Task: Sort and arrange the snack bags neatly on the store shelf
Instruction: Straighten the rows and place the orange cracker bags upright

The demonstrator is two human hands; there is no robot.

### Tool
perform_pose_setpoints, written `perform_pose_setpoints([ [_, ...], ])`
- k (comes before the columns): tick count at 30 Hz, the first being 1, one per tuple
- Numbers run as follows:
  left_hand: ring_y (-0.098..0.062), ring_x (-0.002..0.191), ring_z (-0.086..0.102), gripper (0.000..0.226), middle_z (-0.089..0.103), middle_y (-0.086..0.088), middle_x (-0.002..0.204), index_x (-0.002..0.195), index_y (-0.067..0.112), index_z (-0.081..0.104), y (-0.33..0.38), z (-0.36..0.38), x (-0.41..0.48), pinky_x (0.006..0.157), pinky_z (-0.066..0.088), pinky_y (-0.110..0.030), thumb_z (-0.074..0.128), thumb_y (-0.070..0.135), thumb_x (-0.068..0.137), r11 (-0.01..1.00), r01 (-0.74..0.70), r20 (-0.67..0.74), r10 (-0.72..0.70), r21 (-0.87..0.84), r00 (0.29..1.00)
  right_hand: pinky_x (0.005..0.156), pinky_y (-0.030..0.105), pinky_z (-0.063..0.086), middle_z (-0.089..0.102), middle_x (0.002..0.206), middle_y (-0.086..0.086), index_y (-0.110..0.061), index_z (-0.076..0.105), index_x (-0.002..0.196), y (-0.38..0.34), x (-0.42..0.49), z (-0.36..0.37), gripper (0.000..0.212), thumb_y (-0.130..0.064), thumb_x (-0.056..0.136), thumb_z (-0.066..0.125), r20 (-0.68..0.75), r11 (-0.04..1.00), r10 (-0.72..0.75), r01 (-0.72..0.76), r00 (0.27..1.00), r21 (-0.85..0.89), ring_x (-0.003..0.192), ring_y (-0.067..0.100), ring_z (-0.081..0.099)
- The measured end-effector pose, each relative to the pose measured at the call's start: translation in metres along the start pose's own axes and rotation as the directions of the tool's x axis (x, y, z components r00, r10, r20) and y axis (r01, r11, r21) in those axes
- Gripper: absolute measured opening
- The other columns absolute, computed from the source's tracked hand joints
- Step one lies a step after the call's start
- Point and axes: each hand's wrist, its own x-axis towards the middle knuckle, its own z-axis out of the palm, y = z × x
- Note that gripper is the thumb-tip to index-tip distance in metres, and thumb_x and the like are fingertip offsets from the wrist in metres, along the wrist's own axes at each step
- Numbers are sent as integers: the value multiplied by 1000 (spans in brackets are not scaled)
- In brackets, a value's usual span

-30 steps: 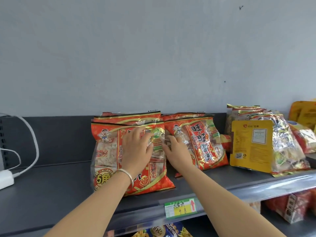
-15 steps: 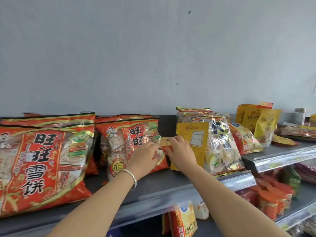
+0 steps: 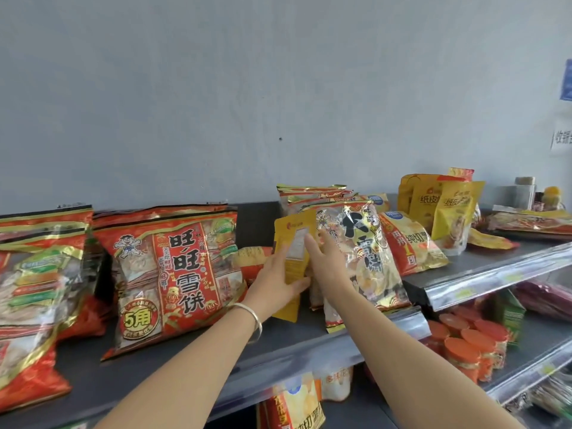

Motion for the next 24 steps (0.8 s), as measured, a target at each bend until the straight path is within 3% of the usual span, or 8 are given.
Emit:
perform_pose_setpoints([
  [2,-19,127,46,80,44,2,140,143,36,21,1,-3,9,103,43,-41,68,45,79,994,37,-114,-49,-101,992,96,43,50,66,113,-1,-19,61,122,-6,2,8,43,-48,98,39,139,997,12,-23,990,78,108,21,62],
  [5,-16,110,55,60,55,6,124,139,25,35,-6,-16,16,86,47,-30,61,39,86,967,165,-244,-210,-194,947,89,35,50,69,98,1,-23,67,105,-15,7,20,42,-48,100,34,270,998,-7,-10,963,62,98,19,65],
  [9,-24,93,60,25,66,-5,103,112,17,62,-23,-40,17,73,42,-29,50,28,94,982,187,-299,-191,-42,935,82,41,51,69,92,9,-9,69,97,-18,20,28,36,-31,100,40,178,983,-73,101,981,-151,89,27,66],
  [12,-23,74,58,17,63,-2,79,86,14,64,-36,-55,11,61,39,-28,52,24,93,977,203,-375,-215,-71,902,86,40,52,68,106,9,-11,67,108,-9,30,30,31,-18,98,39,119,921,-90,128,989,-368,99,27,62],
  [15,-23,66,56,16,63,-8,77,84,12,64,-46,-71,4,59,42,-31,53,19,93,963,215,-445,-266,-163,855,91,38,50,59,126,11,-10,58,127,0,41,39,38,-10,96,37,237,820,-35,164,971,-548,112,28,56],
  [19,-23,62,55,20,65,-2,73,75,27,63,-46,-93,-2,61,49,-39,52,19,91,965,177,-552,-255,-191,794,93,40,48,46,133,16,-8,51,130,11,53,59,39,-7,92,43,370,670,-5,277,929,-688,116,34,51],
  [24,-22,56,50,22,61,1,66,78,28,63,-48,-103,-14,57,42,-33,48,21,93,961,210,-640,-275,-178,718,112,49,28,19,156,12,-17,22,150,26,70,73,72,-14,88,60,516,488,-55,474,855,-733,145,35,13],
])
